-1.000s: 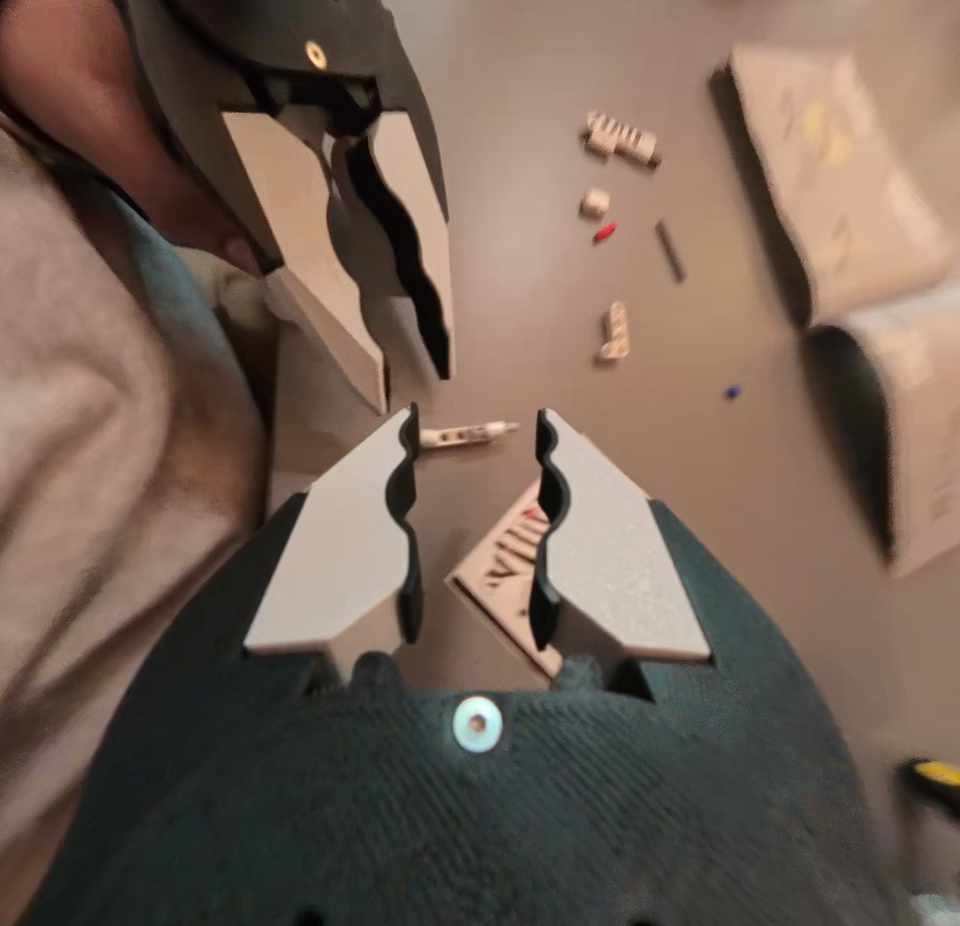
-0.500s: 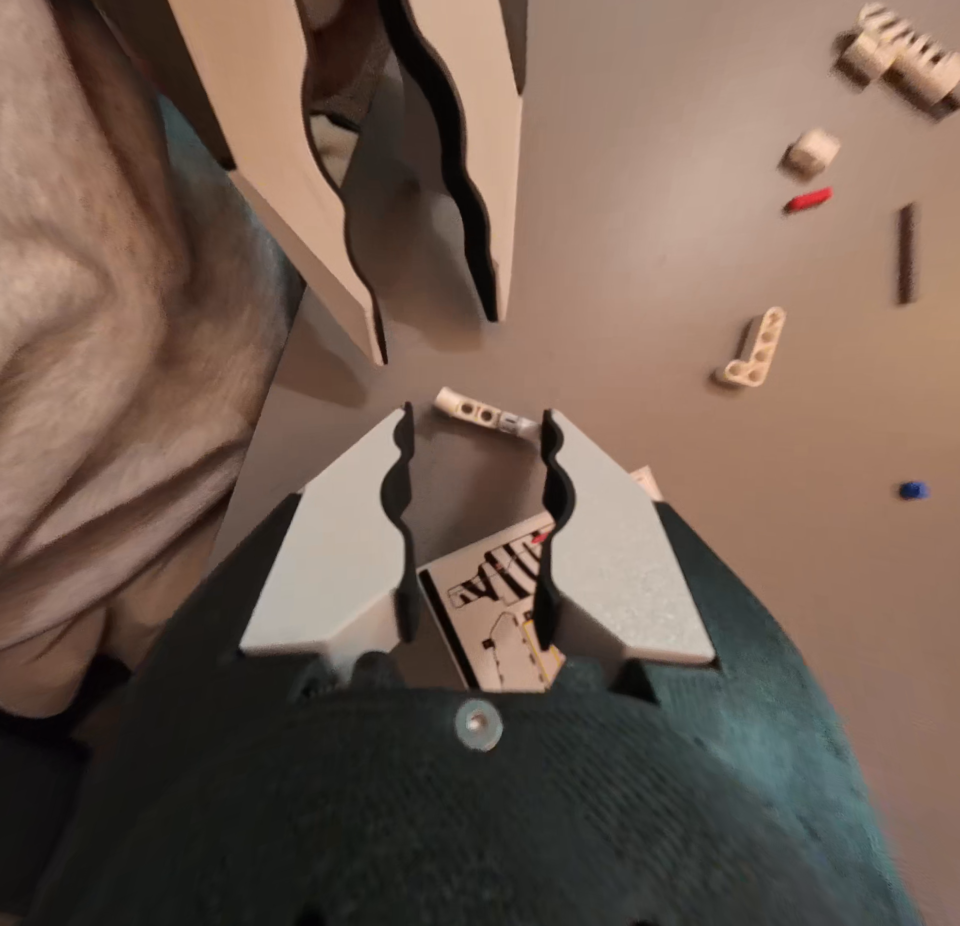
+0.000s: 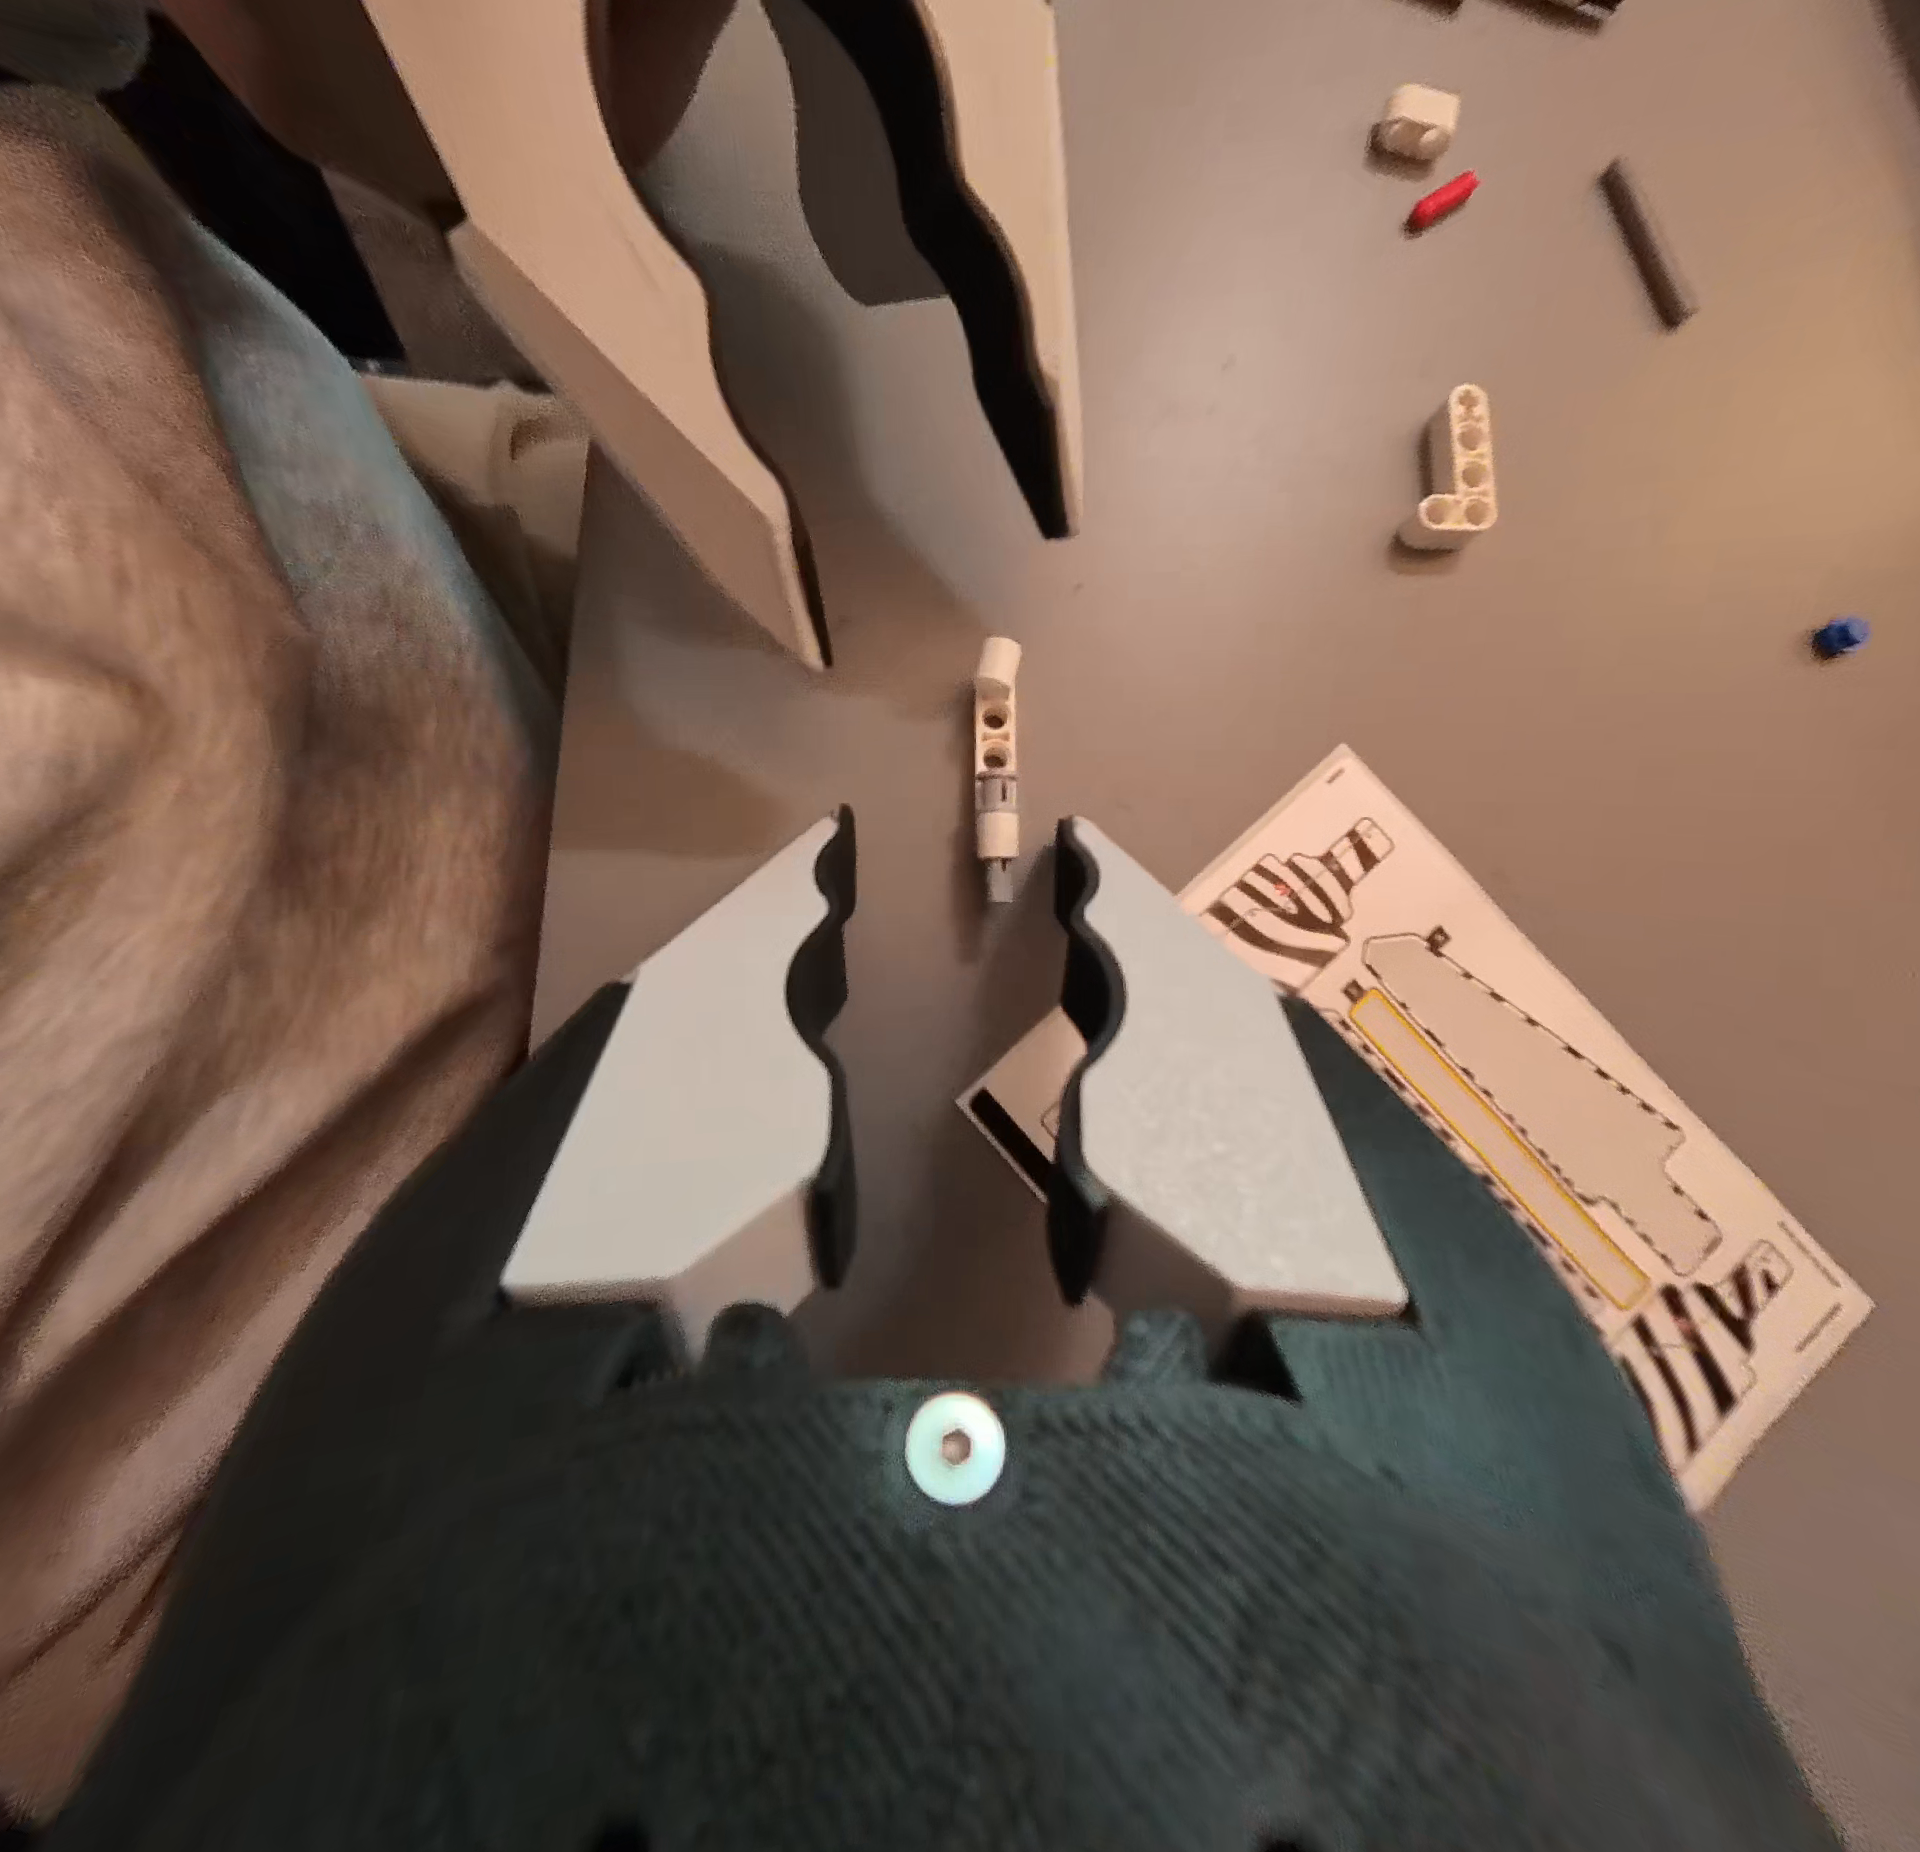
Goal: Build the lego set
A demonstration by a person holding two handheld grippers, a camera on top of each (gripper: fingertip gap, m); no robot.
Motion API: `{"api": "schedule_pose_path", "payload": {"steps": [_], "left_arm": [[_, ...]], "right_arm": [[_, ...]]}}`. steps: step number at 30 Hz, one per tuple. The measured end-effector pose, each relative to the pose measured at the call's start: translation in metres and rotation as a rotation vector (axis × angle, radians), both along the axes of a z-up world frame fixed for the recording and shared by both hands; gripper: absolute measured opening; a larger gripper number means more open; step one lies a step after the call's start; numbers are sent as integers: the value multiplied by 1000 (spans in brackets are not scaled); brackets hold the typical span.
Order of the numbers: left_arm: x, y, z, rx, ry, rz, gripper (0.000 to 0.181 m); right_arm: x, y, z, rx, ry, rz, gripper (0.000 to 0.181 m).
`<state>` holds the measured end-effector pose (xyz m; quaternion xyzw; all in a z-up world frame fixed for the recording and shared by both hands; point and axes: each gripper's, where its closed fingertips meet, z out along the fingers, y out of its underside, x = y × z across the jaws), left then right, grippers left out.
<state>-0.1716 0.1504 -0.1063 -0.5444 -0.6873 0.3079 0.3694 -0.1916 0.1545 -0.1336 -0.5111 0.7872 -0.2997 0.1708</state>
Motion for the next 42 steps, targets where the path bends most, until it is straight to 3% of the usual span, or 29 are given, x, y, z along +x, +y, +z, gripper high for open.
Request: {"api": "schedule_pose_path", "payload": {"steps": [5, 10, 14, 17, 42], "left_arm": [[-3, -2, -8, -59, -75, -196, 42], [-8, -20, -12, -230, -132, -302, 43], [-4, -4, -18, -84, -133, -418, 37], [-5, -6, -13, -51, -96, -406, 25], [-5, -4, -20, -110, -152, -404, 8]], "right_arm": [[10, -11, 0, -40, -93, -67, 39], [9, -18, 0, -45, -145, -139, 20], [12, -13, 0, -85, -122, -120, 6], [12, -13, 0, -76, -127, -121, 6], [14, -11, 3, -22, -158, -120, 6]]}}
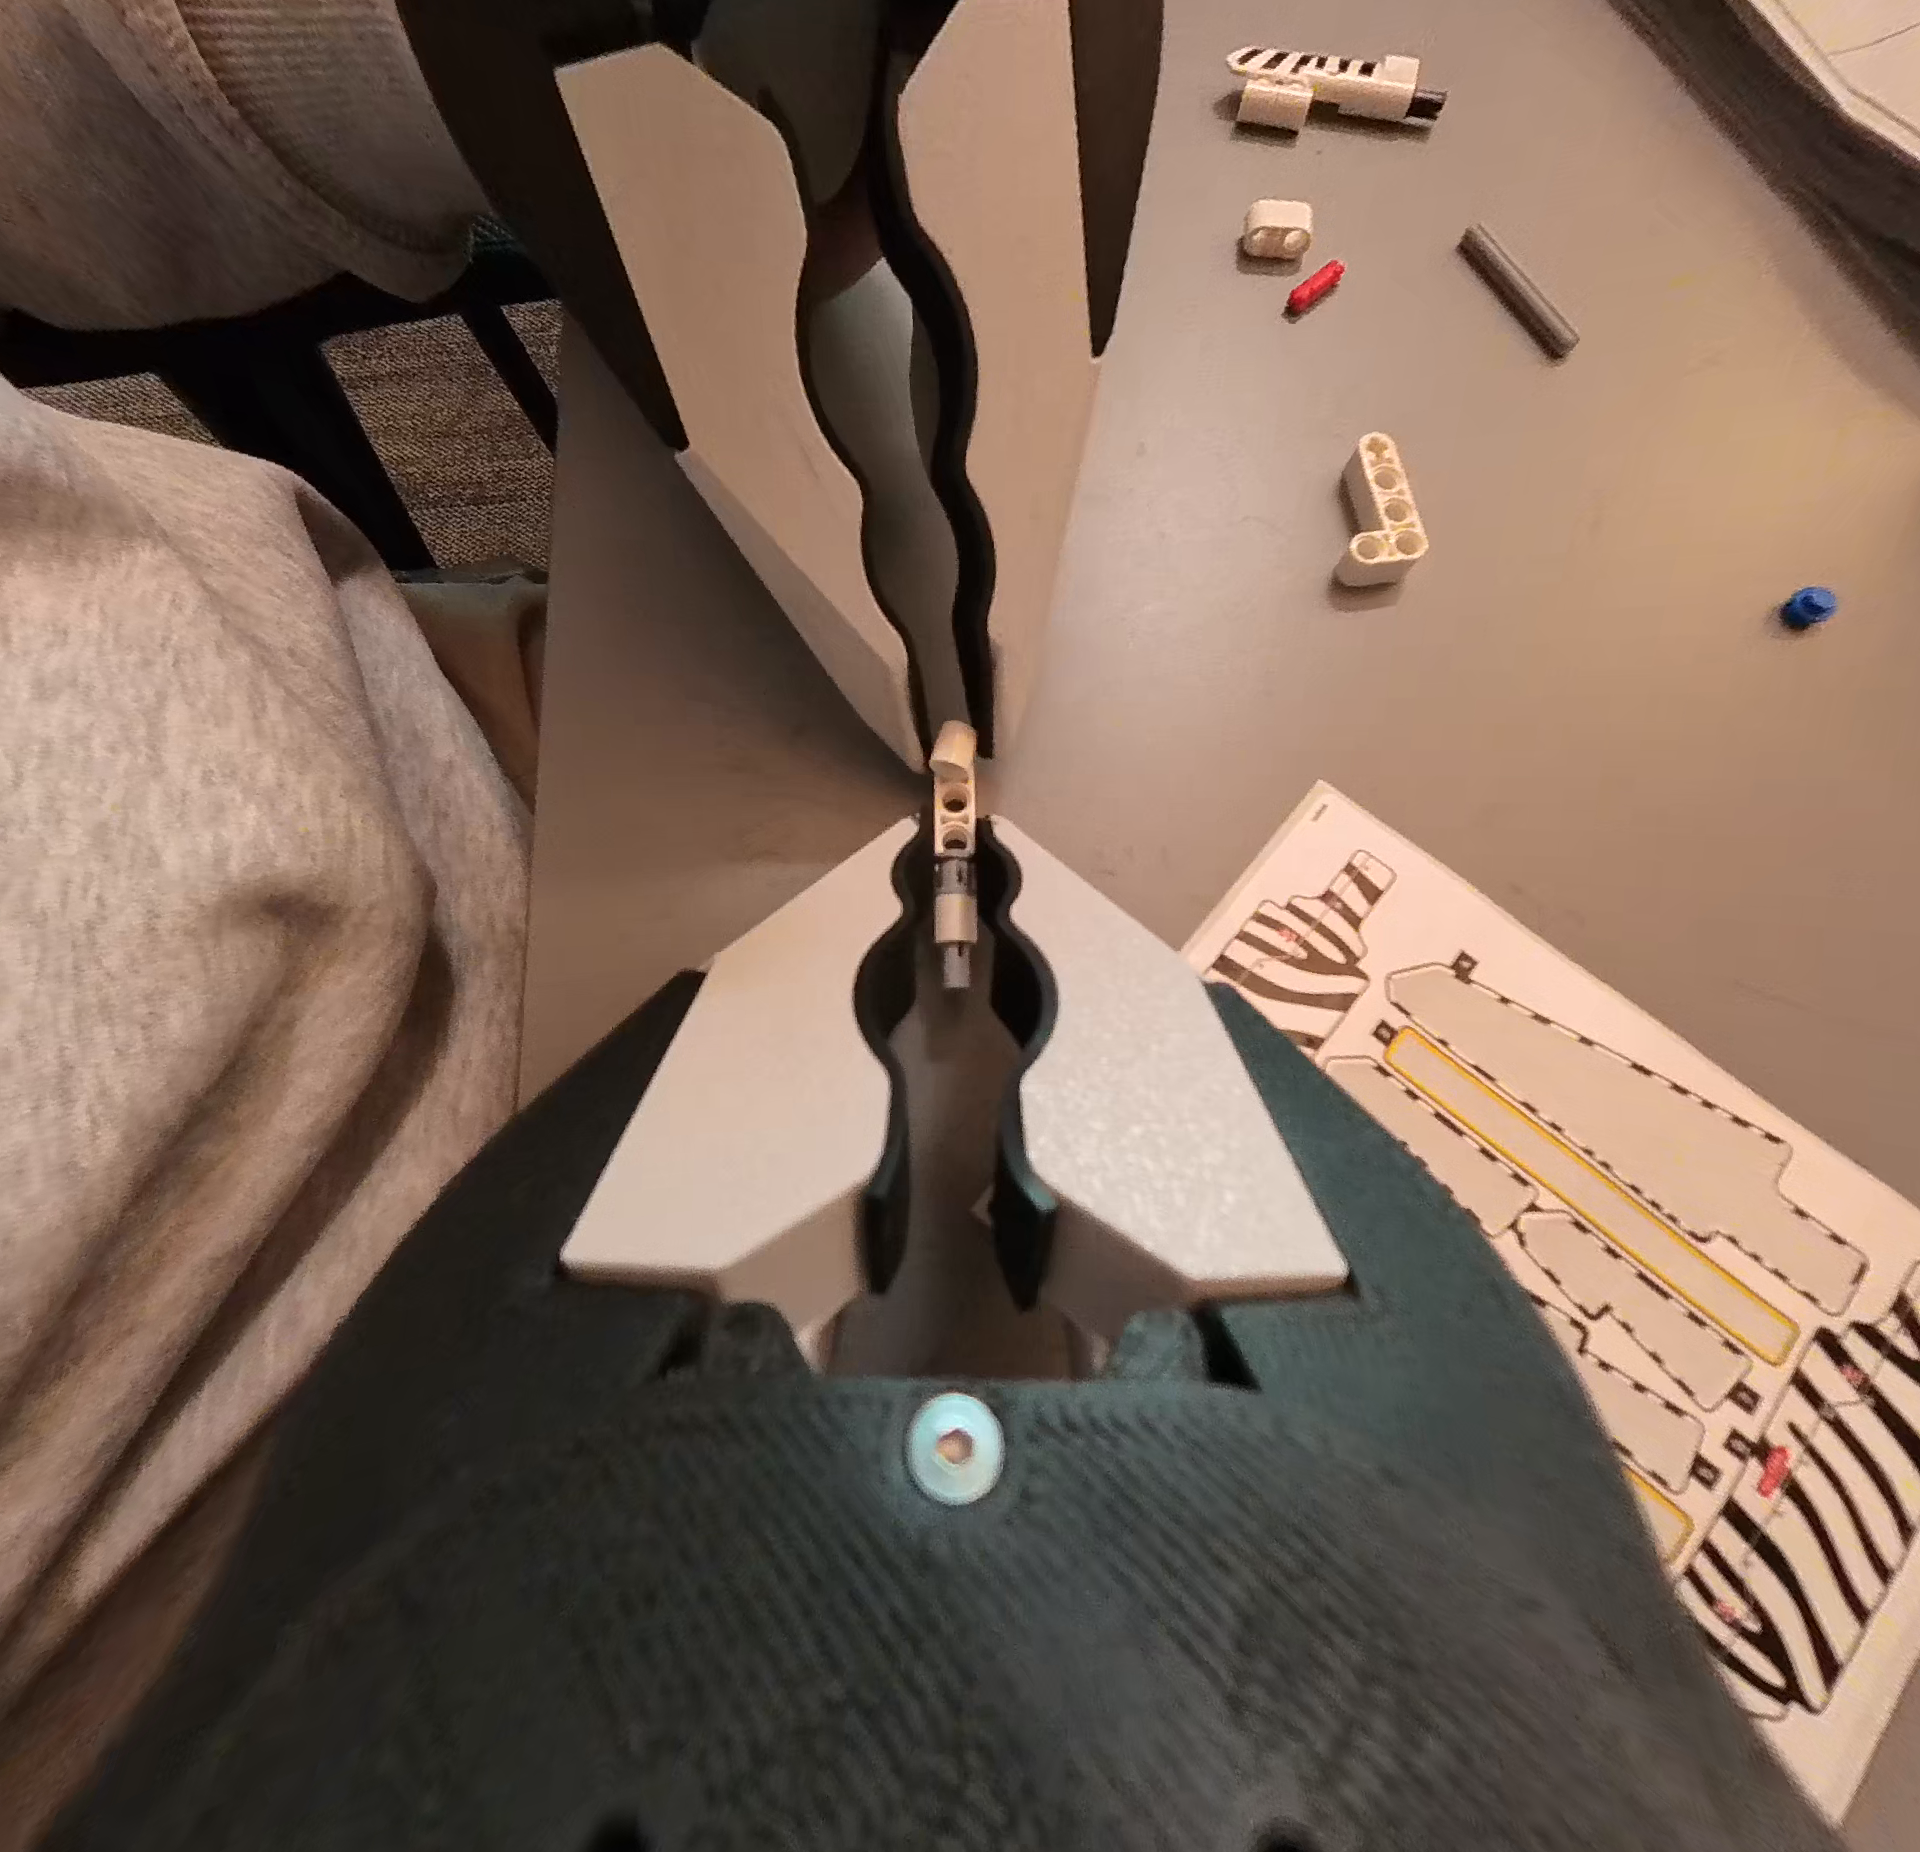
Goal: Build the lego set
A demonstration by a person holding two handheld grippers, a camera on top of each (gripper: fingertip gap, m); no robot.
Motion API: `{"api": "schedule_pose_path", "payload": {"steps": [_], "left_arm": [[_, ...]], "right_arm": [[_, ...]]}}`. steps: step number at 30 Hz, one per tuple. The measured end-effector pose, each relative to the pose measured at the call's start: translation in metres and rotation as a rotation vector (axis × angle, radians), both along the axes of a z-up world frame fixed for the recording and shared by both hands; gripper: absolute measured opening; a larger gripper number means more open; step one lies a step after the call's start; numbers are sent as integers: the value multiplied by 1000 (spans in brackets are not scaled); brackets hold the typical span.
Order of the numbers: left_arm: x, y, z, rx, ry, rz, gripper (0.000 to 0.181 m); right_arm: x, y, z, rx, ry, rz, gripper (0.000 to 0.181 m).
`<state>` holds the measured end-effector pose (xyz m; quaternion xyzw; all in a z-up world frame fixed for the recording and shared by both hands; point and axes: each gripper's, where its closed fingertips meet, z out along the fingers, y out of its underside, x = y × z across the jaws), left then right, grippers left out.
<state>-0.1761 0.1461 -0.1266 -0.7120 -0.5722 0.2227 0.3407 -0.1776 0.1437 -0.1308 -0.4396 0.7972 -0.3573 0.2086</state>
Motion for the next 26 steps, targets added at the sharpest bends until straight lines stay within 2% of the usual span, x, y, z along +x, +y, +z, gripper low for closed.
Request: {"api": "schedule_pose_path", "payload": {"steps": [5, 13, 18, 26], "left_arm": [[-2, -1, 3, 10, 20, 11, 12], [-1, 1, 4, 35, 19, 1, 9], [-1, 1, 5, 134, 0, 39, 8], [-2, 1, 4, 98, 6, 101, 8]], "right_arm": [[0, 0, 1, -6, 4, 0, 6], [0, 0, 1, -7, 5, 0, 6], [0, 0, 2, -10, 6, 0, 6], [0, 0, 3, -1, 1, -1, 6]]}}
